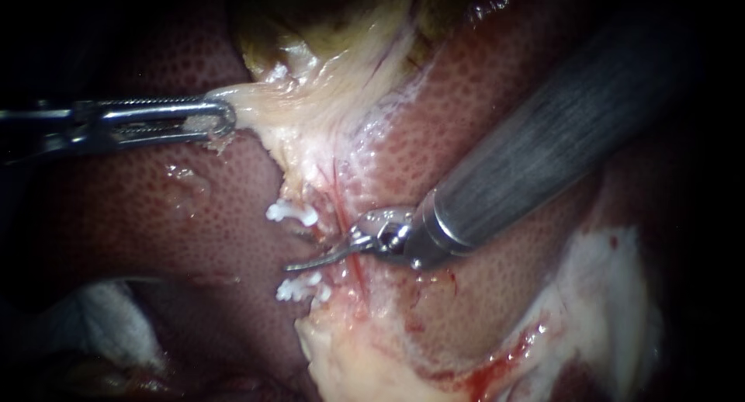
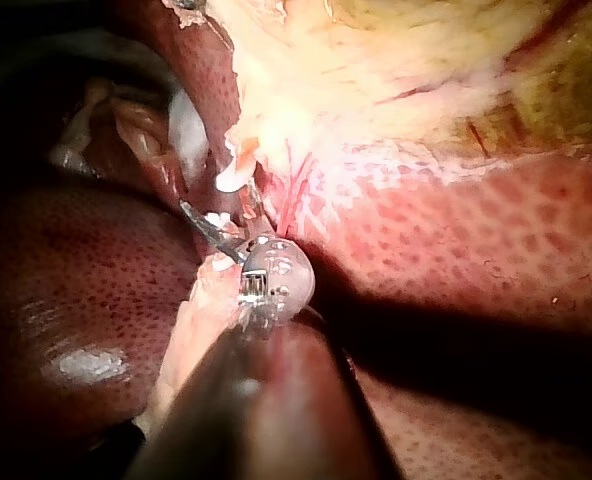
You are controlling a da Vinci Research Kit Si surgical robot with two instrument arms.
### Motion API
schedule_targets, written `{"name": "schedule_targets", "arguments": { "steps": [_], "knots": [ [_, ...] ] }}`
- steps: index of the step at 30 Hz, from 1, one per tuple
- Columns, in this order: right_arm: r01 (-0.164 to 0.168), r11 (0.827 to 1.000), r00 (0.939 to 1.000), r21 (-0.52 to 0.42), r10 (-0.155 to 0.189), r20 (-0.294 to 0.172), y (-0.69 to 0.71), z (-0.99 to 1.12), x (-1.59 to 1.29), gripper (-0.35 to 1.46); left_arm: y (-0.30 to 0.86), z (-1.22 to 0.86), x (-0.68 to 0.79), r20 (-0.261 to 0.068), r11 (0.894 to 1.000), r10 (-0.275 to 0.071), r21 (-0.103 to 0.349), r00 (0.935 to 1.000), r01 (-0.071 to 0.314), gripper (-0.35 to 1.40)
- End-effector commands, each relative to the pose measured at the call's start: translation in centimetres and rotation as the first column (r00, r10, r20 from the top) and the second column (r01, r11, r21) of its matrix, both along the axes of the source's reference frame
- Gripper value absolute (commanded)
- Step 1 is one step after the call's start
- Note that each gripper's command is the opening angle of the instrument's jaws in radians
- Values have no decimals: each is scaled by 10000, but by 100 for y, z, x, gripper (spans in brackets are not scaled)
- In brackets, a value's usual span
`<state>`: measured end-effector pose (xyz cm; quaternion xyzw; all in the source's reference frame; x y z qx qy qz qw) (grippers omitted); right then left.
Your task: Go back from the cut left tube
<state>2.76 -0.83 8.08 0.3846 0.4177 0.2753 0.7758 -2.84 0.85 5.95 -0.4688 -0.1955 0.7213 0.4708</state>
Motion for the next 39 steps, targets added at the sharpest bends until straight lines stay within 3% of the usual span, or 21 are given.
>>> {"name": "schedule_targets", "arguments": {
  "steps": [1,9,14,17,22,28,30,34,39],
  "knots": [
    [19,10000,10000,-9,-19,-17,-1,0,0,130,0,0,0,-2,10000,-4,0,10000,4,-35],
    [346,9971,9989,-674,-367,-298,-8,-7,-7,141,1,2,0,-2,10000,-4,0,10000,4,-35],
    [933,9761,9907,-1964,-1107,-795,-20,-23,-33,143,1,3,0,-3,10000,-7,0,10000,7,-35],
    [891,9636,9908,-2520,-1116,-765,-20,-33,-56,143,1,4,1,-23,10000,-29,-9,10000,29,-35],
    [750,9498,9935,-3039,-972,-587,1,-52,-102,143,2,5,1,-25,10000,-31,-9,10000,31,-35],
    [428,9313,9970,-3617,-629,-441,35,-82,-159,143,2,7,0,-28,10000,-35,-15,10000,35,-35],
    [422,9156,9969,-3999,-653,-443,45,-92,-171,143,1,8,-1,-34,10000,-40,-23,10000,40,-35],
    [328,9021,9983,-4303,-504,-296,54,-107,-182,143,0,11,-3,-49,10000,-53,-42,10000,53,-35],
    [293,8919,9986,-4513,-457,-254,55,-115,-184,143,-5,21,-10,-106,9999,-108,-109,9999,107,-35]
  ]
}}
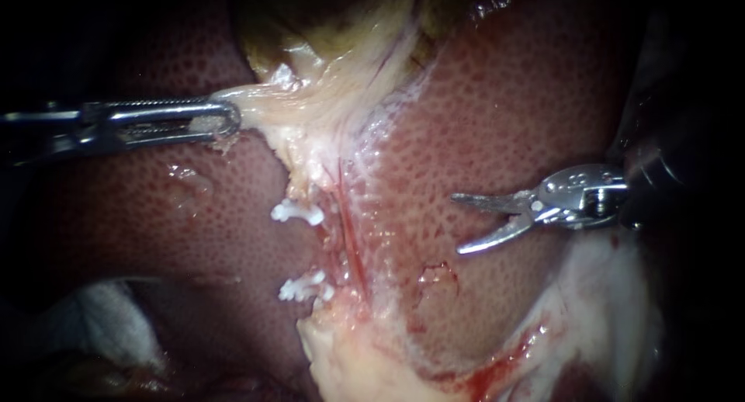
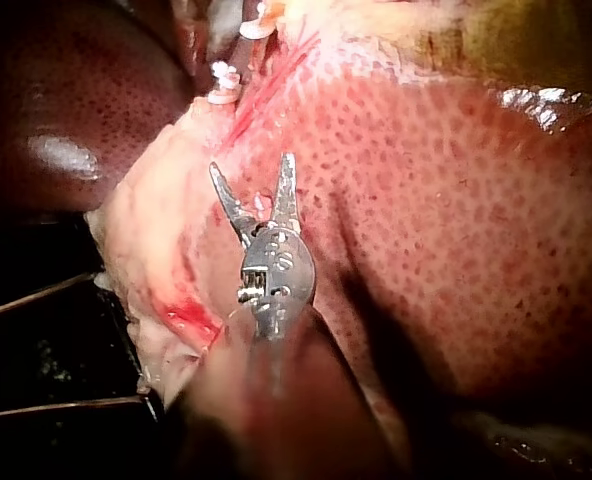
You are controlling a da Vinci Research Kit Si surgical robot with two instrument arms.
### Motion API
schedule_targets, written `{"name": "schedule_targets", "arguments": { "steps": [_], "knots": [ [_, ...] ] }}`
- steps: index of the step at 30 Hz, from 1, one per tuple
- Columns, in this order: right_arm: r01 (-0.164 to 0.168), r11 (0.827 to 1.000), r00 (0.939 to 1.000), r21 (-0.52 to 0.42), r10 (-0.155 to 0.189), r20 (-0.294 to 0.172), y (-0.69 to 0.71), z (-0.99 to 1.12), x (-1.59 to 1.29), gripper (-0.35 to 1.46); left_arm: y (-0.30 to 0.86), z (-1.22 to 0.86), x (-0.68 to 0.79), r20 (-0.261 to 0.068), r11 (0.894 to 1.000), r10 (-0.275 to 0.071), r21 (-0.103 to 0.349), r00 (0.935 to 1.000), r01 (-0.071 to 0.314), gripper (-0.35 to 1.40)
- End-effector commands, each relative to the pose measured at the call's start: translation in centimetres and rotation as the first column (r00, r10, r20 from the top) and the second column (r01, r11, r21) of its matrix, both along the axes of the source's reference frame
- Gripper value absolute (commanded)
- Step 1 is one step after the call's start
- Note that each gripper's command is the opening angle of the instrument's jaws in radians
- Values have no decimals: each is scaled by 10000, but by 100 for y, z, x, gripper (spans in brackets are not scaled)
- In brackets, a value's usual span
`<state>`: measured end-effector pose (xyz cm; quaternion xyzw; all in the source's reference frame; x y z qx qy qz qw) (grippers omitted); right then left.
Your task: Go back from the cut left tube
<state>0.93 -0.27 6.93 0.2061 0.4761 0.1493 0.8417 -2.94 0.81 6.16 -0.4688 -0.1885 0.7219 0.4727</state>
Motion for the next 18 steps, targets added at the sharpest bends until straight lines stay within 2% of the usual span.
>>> {"name": "schedule_targets", "arguments": {
  "steps": [1,5,9,15,18],
  "knots": [
    [31,10000,10000,-19,-31,-14,-1,0,0,143,-2,3,-3,-24,10000,-11,-33,10000,11,-35],
    [37,10000,10000,-26,-37,-16,-2,0,-1,143,-10,22,-18,47,9999,142,-51,9999,-141,-35],
    [39,10000,10000,-31,-39,-17,-3,0,-2,143,-19,48,-43,7,9991,429,-10,9991,-429,-35],
    [40,10000,10000,-32,-40,-17,-3,0,-2,143,-18,72,-86,52,9978,661,50,9978,-662,-35],
    [39,10000,10000,-32,-39,-17,-3,0,-2,143,-18,78,-99,60,9973,726,51,9973,-727,-35]
  ]
}}
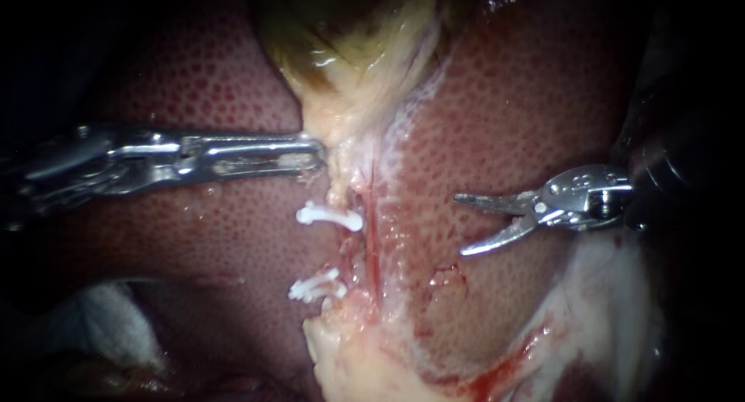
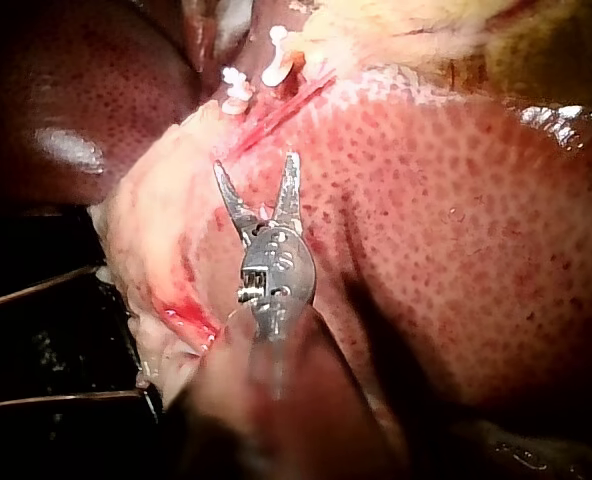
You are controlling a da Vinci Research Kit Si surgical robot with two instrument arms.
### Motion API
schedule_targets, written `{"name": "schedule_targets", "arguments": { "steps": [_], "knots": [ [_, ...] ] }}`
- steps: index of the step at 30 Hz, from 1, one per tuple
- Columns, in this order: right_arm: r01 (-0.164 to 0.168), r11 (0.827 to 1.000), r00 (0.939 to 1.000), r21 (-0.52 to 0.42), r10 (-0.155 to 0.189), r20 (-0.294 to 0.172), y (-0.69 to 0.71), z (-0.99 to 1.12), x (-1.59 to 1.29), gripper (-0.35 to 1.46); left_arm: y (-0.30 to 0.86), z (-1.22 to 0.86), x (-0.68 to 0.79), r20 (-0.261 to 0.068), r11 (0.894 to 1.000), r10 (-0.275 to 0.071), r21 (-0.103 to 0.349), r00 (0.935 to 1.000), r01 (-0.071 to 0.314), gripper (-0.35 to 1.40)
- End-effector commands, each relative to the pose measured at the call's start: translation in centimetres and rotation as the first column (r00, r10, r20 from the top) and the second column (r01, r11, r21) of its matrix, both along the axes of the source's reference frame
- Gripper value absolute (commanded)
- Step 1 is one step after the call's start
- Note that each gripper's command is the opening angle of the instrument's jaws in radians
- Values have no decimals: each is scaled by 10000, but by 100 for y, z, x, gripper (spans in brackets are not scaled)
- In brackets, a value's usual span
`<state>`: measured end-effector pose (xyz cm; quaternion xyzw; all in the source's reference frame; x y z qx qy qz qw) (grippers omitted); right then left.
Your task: Go back from the cut left tube
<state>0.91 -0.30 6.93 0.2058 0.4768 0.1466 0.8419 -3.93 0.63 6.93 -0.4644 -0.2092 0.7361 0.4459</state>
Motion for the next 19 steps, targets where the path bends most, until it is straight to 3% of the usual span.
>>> {"name": "schedule_targets", "arguments": {
  "steps": [1,19],
  "knots": [
    [-1,10000,10000,2,1,2,0,0,0,143,-2,2,-3,-45,10000,44,23,10000,-44,-35],
    [48,10000,10000,-30,-48,-30,-2,-4,1,143,-5,2,-5,-43,9999,105,25,9999,-105,-35]
  ]
}}
